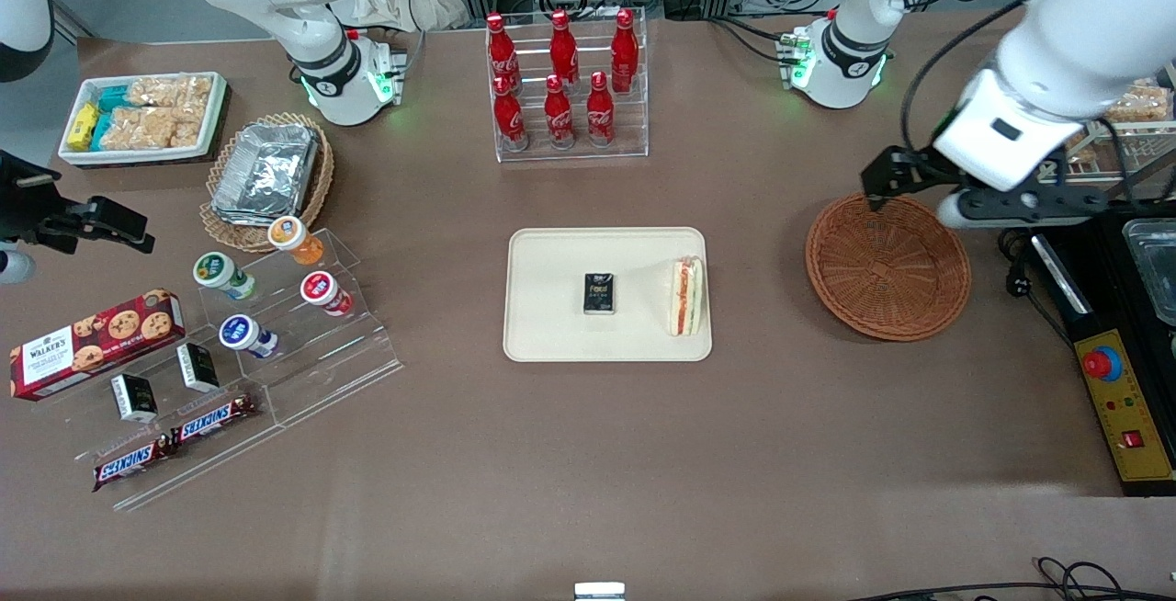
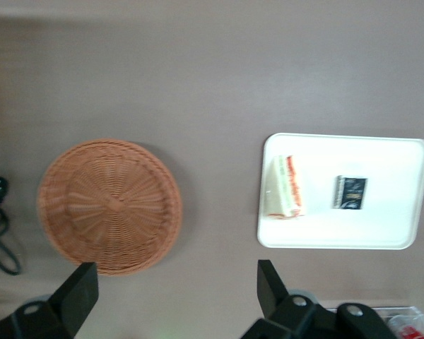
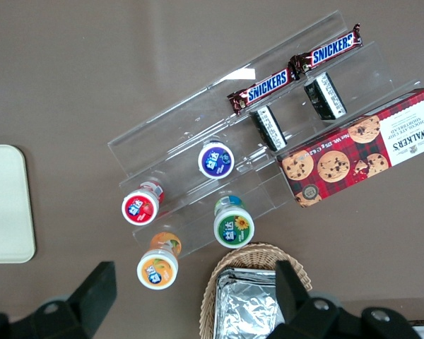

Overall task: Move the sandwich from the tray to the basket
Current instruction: 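Move the left gripper over the wrapped sandwich on the white tray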

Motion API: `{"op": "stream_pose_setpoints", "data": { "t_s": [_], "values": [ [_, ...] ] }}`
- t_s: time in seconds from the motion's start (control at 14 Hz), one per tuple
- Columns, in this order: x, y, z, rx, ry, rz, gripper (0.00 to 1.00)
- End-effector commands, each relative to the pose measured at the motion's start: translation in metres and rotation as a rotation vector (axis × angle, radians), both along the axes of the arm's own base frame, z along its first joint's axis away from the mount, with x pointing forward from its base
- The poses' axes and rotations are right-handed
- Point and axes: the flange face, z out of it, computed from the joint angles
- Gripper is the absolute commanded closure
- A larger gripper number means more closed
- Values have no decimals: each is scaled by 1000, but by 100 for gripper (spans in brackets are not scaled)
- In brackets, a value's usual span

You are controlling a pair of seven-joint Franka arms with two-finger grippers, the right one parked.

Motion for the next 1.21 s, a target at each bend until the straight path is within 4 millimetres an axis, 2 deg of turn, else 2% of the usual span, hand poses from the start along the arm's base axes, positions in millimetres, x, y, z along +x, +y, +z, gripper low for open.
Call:
{"op": "stream_pose_setpoints", "data": {
  "t_s": [0.0, 0.14, 0.29, 0.43, 0.71, 0.93, 1.14],
  "values": [
    [-10, -50, -17, -28, -24, 34, 0],
    [-19, -83, -40, -38, -36, 68, 0],
    [-30, -106, -66, -33, -26, 55, 0],
    [-37, -121, -87, -38, -25, 63, 0],
    [-56, -148, -156, -29, -13, 34, 0],
    [-63, -170, -207, -22, 3, 47, 0],
    [-60, -185, -248, 4, 8, 82, 0]
  ]
}}
